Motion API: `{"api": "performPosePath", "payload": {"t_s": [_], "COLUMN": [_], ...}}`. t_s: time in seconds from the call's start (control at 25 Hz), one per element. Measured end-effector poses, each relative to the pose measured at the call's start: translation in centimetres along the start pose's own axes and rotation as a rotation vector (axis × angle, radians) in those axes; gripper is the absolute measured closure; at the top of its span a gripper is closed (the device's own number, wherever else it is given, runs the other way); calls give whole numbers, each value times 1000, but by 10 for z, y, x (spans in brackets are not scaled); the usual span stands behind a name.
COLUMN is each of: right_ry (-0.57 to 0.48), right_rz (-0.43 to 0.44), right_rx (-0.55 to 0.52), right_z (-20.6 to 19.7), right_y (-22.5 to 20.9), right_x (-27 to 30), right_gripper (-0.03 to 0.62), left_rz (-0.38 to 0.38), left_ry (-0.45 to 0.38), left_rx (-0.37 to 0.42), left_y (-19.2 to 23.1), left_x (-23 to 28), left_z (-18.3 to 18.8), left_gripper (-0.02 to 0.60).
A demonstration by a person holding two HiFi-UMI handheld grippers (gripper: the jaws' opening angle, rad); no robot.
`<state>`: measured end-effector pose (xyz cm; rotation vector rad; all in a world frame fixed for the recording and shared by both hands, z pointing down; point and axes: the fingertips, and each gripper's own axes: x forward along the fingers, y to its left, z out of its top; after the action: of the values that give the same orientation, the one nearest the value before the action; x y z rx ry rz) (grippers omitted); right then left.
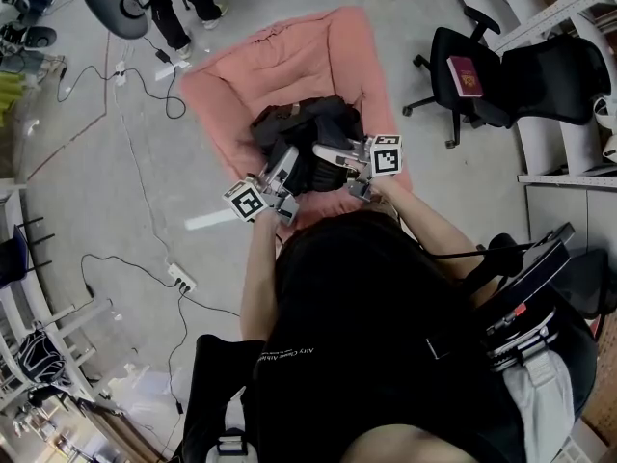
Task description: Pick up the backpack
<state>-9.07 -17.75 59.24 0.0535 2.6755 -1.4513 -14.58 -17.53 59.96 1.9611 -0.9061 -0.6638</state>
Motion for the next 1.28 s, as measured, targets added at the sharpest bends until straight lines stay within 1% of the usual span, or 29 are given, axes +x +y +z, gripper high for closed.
{"api": "performPosePath", "payload": {"t_s": [0.28, 0.44, 0.6, 0.68, 0.8, 0.92, 1.12, 1.28], "right_ry": [-11, -6, -20, -41, -73, -76, -86, -93], "right_rz": [-39, -39, -15, -16, -21, -16, -14, -12], "right_rx": [-71, -100, -105, -103, -113, -126, -130, -137], "right_z": [0, -6, 2, 8, 19, 29, 32, 35], "right_y": [5, 10, 18, 19, 18, 23, 32, 33], "right_x": [2, 9, 8, 6, 13, 18, 9, 10], "right_gripper": [554, 554, 556, 554, 554, 553, 553, 553], "left_rz": [3, 21, 30, 27, 38, 43, 49, 51], "left_ry": [49, 46, 11, 8, 25, 32, 58, 93], "left_rx": [80, 87, 98, 94, 109, 128, 118, 156], "left_y": [-10, -19, -18, -15, -15, -22, -29, -30], "left_x": [-4, -9, -10, -10, -14, -13, -5, 1], "left_z": [-7, -1, 8, 10, 18, 21, 14, 15], "left_gripper": [552, 552, 551, 548, 548, 548, 548, 548]}}
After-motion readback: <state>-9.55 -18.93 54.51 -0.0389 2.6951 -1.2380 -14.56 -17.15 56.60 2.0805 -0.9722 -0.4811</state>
